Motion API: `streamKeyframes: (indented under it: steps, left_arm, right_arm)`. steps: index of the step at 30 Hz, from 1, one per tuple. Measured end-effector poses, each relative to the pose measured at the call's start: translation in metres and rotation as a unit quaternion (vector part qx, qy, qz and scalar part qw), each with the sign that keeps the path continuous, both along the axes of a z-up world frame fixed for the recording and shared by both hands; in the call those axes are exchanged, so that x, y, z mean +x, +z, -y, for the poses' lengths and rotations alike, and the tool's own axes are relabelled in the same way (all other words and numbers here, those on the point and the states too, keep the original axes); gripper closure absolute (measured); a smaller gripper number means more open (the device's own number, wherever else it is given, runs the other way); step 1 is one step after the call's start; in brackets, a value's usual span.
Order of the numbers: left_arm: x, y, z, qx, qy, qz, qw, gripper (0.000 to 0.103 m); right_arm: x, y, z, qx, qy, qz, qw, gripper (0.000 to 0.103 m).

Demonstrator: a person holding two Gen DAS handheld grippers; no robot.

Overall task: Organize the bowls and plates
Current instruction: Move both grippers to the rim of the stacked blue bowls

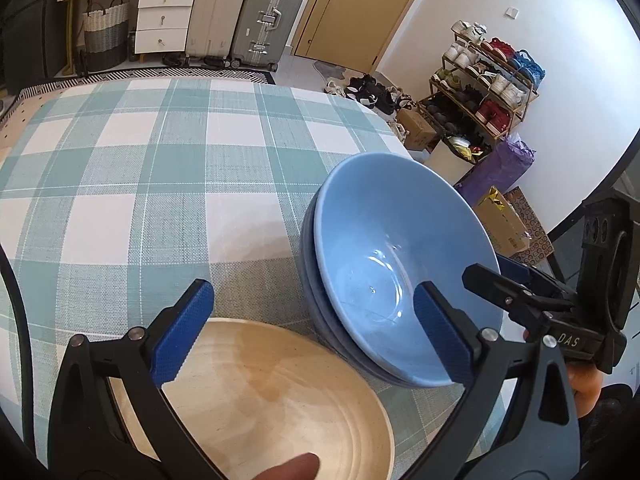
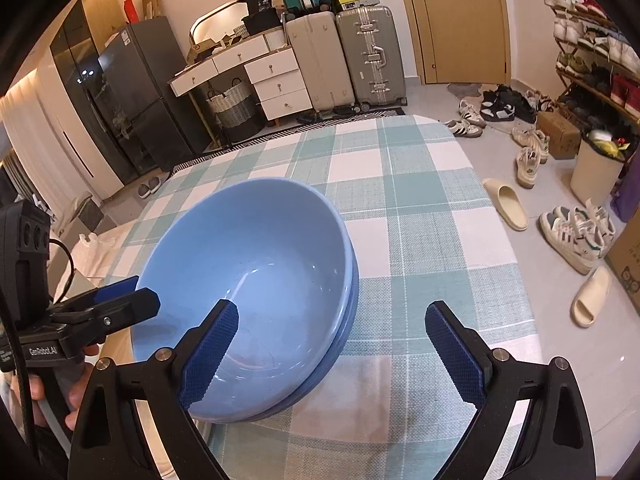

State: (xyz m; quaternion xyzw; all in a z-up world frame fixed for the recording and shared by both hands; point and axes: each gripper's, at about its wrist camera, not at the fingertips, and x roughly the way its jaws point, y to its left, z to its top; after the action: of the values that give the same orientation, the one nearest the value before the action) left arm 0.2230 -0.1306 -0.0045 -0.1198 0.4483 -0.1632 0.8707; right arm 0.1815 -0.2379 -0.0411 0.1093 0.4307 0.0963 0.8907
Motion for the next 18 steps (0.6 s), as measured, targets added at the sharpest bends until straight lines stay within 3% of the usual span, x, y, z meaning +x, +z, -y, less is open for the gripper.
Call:
streamKeyframes:
  steps: [4,6,10,15,18]
  left_arm:
    - [0.005,-0.006,0.002,-0.004,-0.003,-0.011,0.9999,0.015]
    - [0.005,-0.008,0.006,0.000,-0.010,-0.011,0.9999,0.028]
    - [0.006,-0.010,0.012,-0.003,-0.022,-0.013,0.9997,0.036]
    - [0.007,-0.012,0.017,0.001,-0.030,-0.019,0.9994,0.058]
    - [0.007,-0.012,0.018,-0.003,-0.033,-0.023,0.9992,0.066]
  right_arm:
    - [0.002,-0.005,0.002,0.018,0.005,-0.008,1.000,0.017]
    - [0.002,-0.006,0.000,0.013,0.008,-0.010,1.000,0.022]
    - [0.002,-0.007,-0.001,0.013,0.012,-0.009,1.000,0.033]
    - [0.001,-0.005,-0.003,0.007,0.016,-0.007,1.000,0.050]
    - [0.001,-0.006,-0.006,0.001,0.019,-0.009,1.000,0.059]
